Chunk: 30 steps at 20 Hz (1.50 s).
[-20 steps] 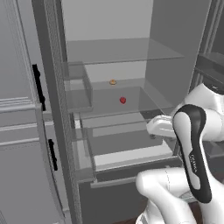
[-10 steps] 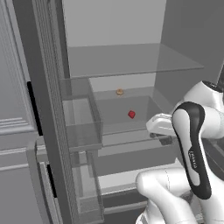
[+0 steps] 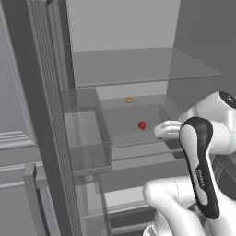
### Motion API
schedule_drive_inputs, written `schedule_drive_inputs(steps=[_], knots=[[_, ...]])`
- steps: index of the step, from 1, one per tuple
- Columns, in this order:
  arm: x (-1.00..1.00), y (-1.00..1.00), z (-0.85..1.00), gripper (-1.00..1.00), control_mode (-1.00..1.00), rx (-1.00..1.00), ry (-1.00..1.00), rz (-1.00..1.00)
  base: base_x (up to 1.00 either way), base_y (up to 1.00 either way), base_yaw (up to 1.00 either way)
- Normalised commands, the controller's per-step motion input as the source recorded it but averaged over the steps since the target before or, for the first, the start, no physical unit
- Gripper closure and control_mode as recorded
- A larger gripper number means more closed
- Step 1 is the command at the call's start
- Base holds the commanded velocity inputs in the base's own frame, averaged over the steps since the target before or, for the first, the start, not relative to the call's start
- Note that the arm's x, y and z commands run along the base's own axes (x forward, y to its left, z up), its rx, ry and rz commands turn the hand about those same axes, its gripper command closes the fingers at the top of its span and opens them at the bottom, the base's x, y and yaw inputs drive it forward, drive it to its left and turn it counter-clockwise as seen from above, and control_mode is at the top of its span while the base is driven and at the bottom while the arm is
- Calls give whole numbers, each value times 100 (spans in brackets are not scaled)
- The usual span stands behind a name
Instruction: Take the strawberry from the fridge and place it on top of the pancake, located on the dining counter.
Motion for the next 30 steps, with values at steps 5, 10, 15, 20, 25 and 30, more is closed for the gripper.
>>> schedule_drive_inputs(steps=[5, 10, 15, 20, 25, 30], knots=[[45, 0, -1, -100, -100, -15, -9, -7, 0, 0, 0], [66, -34, -4, -100, -100, -4, 23, -12, 0, 0, 0], [58, -23, -24, -100, -100, 0, 7, -4, 0, 0, 0], [67, 1, -39, -100, -100, -6, 4, 0, 0, 0, 0], [59, 1, -40, -100, -100, -3, 5, 0, 0, 0, 0], [60, 3, -29, -100, -100, 0, 3, 0, 0, 0, 0]])
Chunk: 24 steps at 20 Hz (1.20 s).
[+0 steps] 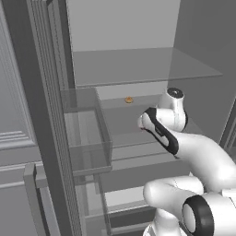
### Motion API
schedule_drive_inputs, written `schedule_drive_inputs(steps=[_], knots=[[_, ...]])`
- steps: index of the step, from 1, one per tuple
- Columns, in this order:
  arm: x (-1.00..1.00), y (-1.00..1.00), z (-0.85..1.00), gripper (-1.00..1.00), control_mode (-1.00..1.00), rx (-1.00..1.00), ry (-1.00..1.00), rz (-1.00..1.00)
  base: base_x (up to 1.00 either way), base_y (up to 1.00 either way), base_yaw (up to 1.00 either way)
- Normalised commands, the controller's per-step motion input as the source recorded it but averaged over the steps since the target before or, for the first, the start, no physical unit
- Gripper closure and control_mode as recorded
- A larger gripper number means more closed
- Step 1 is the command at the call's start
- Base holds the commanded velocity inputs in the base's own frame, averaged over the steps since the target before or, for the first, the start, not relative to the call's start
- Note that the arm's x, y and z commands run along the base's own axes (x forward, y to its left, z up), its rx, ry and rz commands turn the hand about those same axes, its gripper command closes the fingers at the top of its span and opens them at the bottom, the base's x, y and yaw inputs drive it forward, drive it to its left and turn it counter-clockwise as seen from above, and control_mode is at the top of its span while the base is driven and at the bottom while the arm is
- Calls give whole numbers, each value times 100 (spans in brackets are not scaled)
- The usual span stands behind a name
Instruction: Take the strawberry from the fridge and place it on top of the pancake, located on the dining counter.
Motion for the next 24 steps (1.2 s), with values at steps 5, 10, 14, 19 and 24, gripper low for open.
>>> schedule_drive_inputs(steps=[5, 10, 14, 19, 24], knots=[[50, 6, -30, -100, -100, -1, 1, 0, 0, 0, 0], [38, 1, -22, -100, -100, 0, 0, 0, 0, 0, 0], [24, 2, -24, -100, -100, 0, 1, 0, 0, 0, 0], [31, 5, -21, -100, -100, 0, 0, 0, 0, 0, 0], [36, 10, -13, -100, -100, 0, 0, 0, 0, 0, 0]])
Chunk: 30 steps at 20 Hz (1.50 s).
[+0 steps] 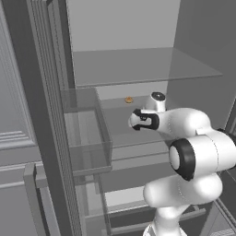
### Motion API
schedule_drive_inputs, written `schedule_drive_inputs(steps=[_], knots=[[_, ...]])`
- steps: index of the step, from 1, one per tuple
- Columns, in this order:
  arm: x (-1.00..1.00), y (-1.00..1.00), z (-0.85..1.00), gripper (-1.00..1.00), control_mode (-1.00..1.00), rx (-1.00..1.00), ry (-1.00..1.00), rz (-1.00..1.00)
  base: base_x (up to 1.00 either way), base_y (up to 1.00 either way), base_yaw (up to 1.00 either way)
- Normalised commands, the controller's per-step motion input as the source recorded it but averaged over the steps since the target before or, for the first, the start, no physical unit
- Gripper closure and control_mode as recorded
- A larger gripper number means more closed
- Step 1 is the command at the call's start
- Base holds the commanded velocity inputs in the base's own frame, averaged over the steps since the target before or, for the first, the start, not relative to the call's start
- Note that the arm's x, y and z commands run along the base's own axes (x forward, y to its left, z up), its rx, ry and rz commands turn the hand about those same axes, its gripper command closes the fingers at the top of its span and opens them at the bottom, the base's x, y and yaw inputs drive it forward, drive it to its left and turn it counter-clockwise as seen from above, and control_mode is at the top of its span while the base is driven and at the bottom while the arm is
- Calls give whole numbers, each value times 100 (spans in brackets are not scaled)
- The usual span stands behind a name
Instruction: Take the strawberry from the fridge and place it on top of the pancake, located on the dining counter.
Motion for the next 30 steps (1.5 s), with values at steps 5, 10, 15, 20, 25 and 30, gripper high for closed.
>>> schedule_drive_inputs(steps=[5, 10, 15, 20, 25, 30], knots=[[31, 4, -16, -100, -100, 0, 0, 0, 0, 0, 0], [9, 0, -10, -100, -100, 0, 0, 0, 0, 0, 0], [1, 0, -20, 100, -100, 0, 0, 0, 0, 0, 0], [-54, 1, -2, 100, -100, 0, -4, 0, 0, 0, 0], [-83, 0, 36, 100, -100, 0, -9, 0, 0, 0, 0], [-87, -8, 96, 100, -100, 0, -7, 0, 0, 0, 0]])
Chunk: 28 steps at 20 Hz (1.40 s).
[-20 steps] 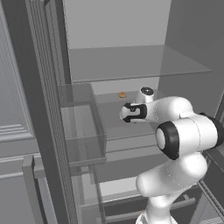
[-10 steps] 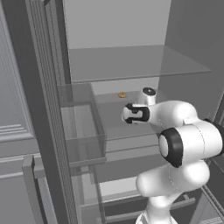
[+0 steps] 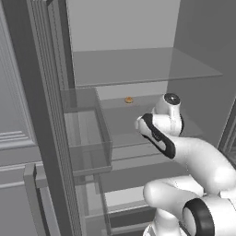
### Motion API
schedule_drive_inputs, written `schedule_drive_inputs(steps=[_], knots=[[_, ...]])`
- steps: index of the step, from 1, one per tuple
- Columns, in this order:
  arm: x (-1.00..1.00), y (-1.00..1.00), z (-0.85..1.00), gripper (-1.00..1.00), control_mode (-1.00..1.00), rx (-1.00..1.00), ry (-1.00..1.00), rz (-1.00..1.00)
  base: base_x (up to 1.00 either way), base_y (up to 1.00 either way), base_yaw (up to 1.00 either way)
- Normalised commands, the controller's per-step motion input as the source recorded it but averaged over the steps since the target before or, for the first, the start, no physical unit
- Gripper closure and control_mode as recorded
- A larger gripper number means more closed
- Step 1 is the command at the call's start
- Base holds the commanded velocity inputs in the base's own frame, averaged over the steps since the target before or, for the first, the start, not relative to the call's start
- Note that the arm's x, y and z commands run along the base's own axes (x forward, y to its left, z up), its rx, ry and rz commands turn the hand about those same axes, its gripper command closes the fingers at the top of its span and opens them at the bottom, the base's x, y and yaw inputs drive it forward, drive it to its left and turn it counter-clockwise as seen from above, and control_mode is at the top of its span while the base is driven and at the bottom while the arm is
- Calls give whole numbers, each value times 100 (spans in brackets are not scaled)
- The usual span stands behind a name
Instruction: Take the strawberry from the fridge and place it on top of the pancake, located on the dining counter.
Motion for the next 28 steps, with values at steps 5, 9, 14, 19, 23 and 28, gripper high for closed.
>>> schedule_drive_inputs(steps=[5, 9, 14, 19, 23, 28], knots=[[-95, -28, 89, 100, -100, 0, -1, -1, 0, 0, 0], [-91, -21, 90, 100, -100, 1, 0, -3, 0, 0, 0], [-75, -5, 65, 100, -100, 0, 0, -3, 0, 0, 0], [-10, 0, 2, 100, -100, -1, 1, 0, 0, 0, 0], [-51, -7, 0, 100, -100, 6, -2, -4, 0, 0, 0], [-69, 0, 2, 100, 100, 3, -5, -8, -20, 0, -2]])
